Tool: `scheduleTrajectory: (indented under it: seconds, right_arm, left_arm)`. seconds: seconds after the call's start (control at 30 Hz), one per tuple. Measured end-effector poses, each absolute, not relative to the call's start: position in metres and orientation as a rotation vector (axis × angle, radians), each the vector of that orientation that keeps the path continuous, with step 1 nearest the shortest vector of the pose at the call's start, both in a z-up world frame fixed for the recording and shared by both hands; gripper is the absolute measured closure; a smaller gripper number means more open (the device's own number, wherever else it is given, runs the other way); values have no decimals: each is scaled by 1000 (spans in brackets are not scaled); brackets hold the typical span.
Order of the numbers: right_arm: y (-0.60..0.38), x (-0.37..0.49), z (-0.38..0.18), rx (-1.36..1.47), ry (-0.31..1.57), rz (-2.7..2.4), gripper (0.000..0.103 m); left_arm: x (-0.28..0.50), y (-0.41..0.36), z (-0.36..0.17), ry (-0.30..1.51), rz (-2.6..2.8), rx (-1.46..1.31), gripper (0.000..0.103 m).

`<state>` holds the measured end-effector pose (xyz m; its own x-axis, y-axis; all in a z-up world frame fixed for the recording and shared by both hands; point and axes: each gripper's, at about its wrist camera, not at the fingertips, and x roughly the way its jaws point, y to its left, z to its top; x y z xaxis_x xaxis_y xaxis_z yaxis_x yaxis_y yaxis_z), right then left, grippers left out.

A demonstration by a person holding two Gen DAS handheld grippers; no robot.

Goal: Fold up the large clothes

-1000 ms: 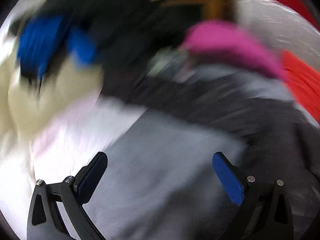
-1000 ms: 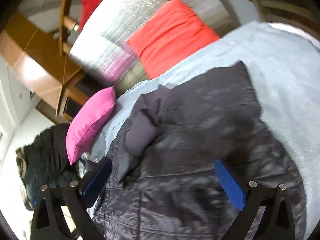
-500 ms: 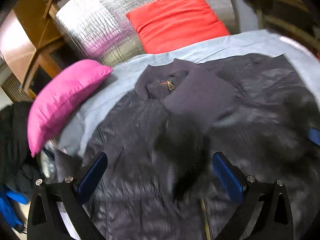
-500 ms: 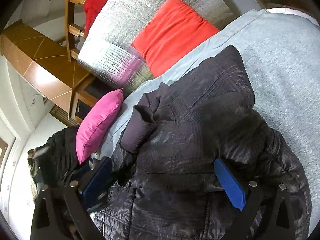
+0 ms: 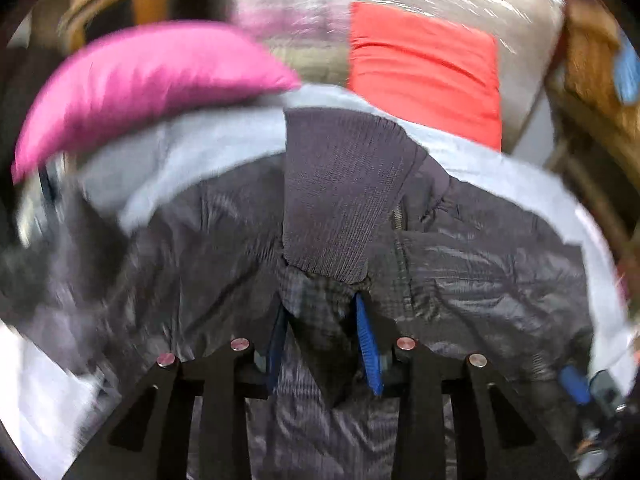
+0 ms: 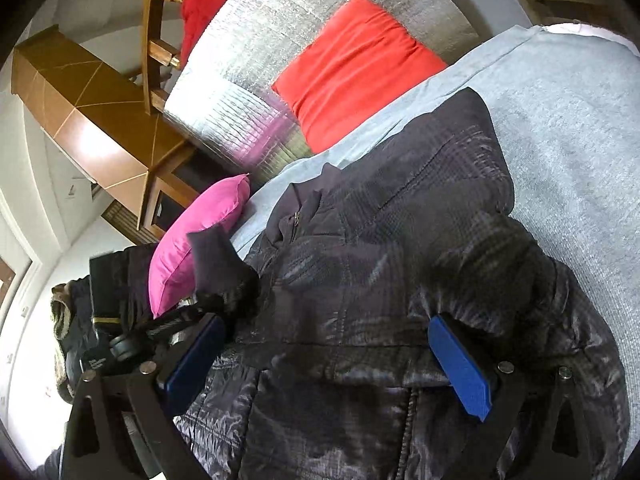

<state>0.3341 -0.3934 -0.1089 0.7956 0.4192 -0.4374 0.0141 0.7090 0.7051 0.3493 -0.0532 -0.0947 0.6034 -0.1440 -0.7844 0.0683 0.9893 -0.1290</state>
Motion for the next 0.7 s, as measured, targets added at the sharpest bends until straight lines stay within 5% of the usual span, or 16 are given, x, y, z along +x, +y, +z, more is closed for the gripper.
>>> scheduleTrajectory:
  seconds: [0.17,0.27,0.43,0.5,0.53,0.67,0.7]
  right_arm:
    - [-398,334,-107,810,655,239,0]
    - [-405,324,-100,920,674,251,0]
    - [-400,301,-110,1109,721,266,0]
    - [-397,300,-116,1179,729,248,0]
    - [-396,302,-117,1202,728,229,0]
    - [-402,321,-123,1287,710,171,1]
    - [-404,327,-125,1292,721,140,15]
  left_arm:
    - [344,-4,-125,967,-110,-395,58]
    - [334,12,-138,960,-58,-472,35]
    - [334,30,-150,971,-67,-583,33]
    - [340,37,-152,975,-79,-604,40]
    - [342,36,-150,976,-92,-602,62]
    - [349,23,-140,986,-101,-522,72]
    - [347,21,-135,969,-104,-503,75]
